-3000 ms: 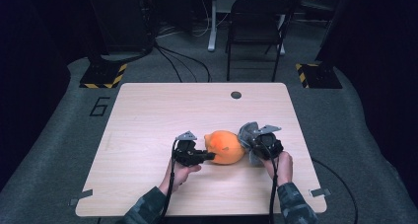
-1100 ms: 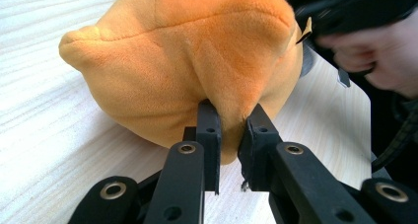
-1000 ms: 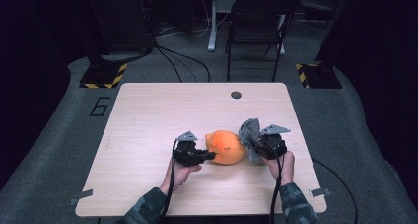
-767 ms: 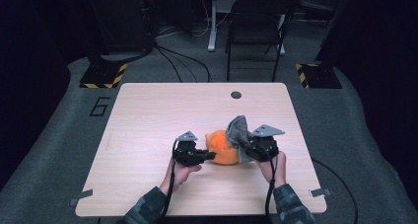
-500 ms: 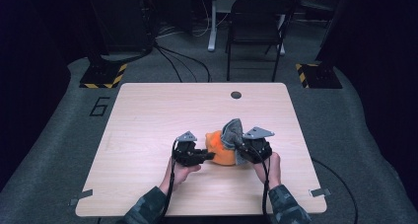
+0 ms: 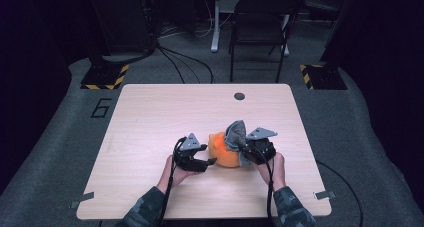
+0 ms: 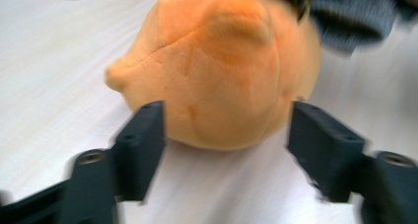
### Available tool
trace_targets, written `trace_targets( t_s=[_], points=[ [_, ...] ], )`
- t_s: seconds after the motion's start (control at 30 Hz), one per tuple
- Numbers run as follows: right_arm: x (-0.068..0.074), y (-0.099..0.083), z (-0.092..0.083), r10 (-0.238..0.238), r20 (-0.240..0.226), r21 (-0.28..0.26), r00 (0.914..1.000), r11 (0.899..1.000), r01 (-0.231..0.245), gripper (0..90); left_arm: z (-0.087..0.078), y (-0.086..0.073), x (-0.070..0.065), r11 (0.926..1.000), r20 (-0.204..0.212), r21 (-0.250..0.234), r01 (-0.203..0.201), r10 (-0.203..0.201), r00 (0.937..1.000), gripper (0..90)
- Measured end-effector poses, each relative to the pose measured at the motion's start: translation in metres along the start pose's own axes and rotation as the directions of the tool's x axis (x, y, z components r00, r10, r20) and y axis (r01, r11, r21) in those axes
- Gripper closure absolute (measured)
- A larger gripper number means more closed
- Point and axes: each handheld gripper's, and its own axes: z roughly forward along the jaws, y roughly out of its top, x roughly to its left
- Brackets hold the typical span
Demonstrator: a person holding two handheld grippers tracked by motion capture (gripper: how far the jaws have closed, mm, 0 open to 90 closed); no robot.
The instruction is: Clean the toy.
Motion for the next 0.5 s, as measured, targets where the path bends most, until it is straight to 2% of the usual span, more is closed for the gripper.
trace_targets(
  t_s=[0.03,0.07,0.13,0.2,0.3,0.33,0.37,0.47,0.5],
  points=[
    [0.000,0.000,0.000,0.004,-0.003,0.003,1.0000,1.000,-0.004,71.5,0.001,-0.002,-0.001,0.9987,-0.028,0.016,-0.048,0.049,0.9984,24.8],
    [0.000,0.000,0.000,0.004,0.000,0.001,1.0000,1.000,-0.004,71.5,0.004,-0.004,-0.001,0.9969,-0.043,0.028,-0.074,0.075,0.9963,21.3],
    [0.000,0.000,0.001,0.008,-0.005,0.008,1.0000,1.000,-0.008,71.6,0.010,-0.009,0.001,0.9936,-0.036,0.044,-0.104,0.105,0.9938,17.5],
    [0.000,0.000,0.002,0.011,-0.004,0.008,0.9999,1.000,-0.011,71.6,0.016,-0.012,0.002,0.9856,-0.046,0.071,-0.153,0.157,0.9866,15.2],
    [-0.001,0.001,0.002,0.005,-0.005,0.016,1.0000,1.000,-0.005,71.6,0.022,-0.013,0.002,0.9821,-0.045,0.064,-0.177,0.180,0.9826,15.1],
    [-0.001,0.001,0.003,0.005,-0.009,0.014,0.9999,1.000,-0.005,71.6,0.024,-0.012,0.002,0.9781,-0.048,0.071,-0.196,0.199,0.9787,15.1],
    [-0.001,0.001,0.003,0.006,-0.008,0.014,1.0000,1.000,-0.006,71.6,0.026,-0.012,0.001,0.9785,-0.054,0.065,-0.196,0.199,0.9785,15.2],
    [-0.001,0.001,0.003,0.007,-0.013,0.017,0.9999,1.000,-0.007,71.6,0.031,-0.012,0.001,0.9729,-0.060,0.077,-0.218,0.223,0.9729,15.5],
    [-0.002,0.001,0.003,0.007,-0.014,0.019,0.9999,1.000,-0.007,71.6,0.032,-0.013,0.001,0.9735,-0.063,0.075,-0.216,0.221,0.9732,15.5]
  ],
)
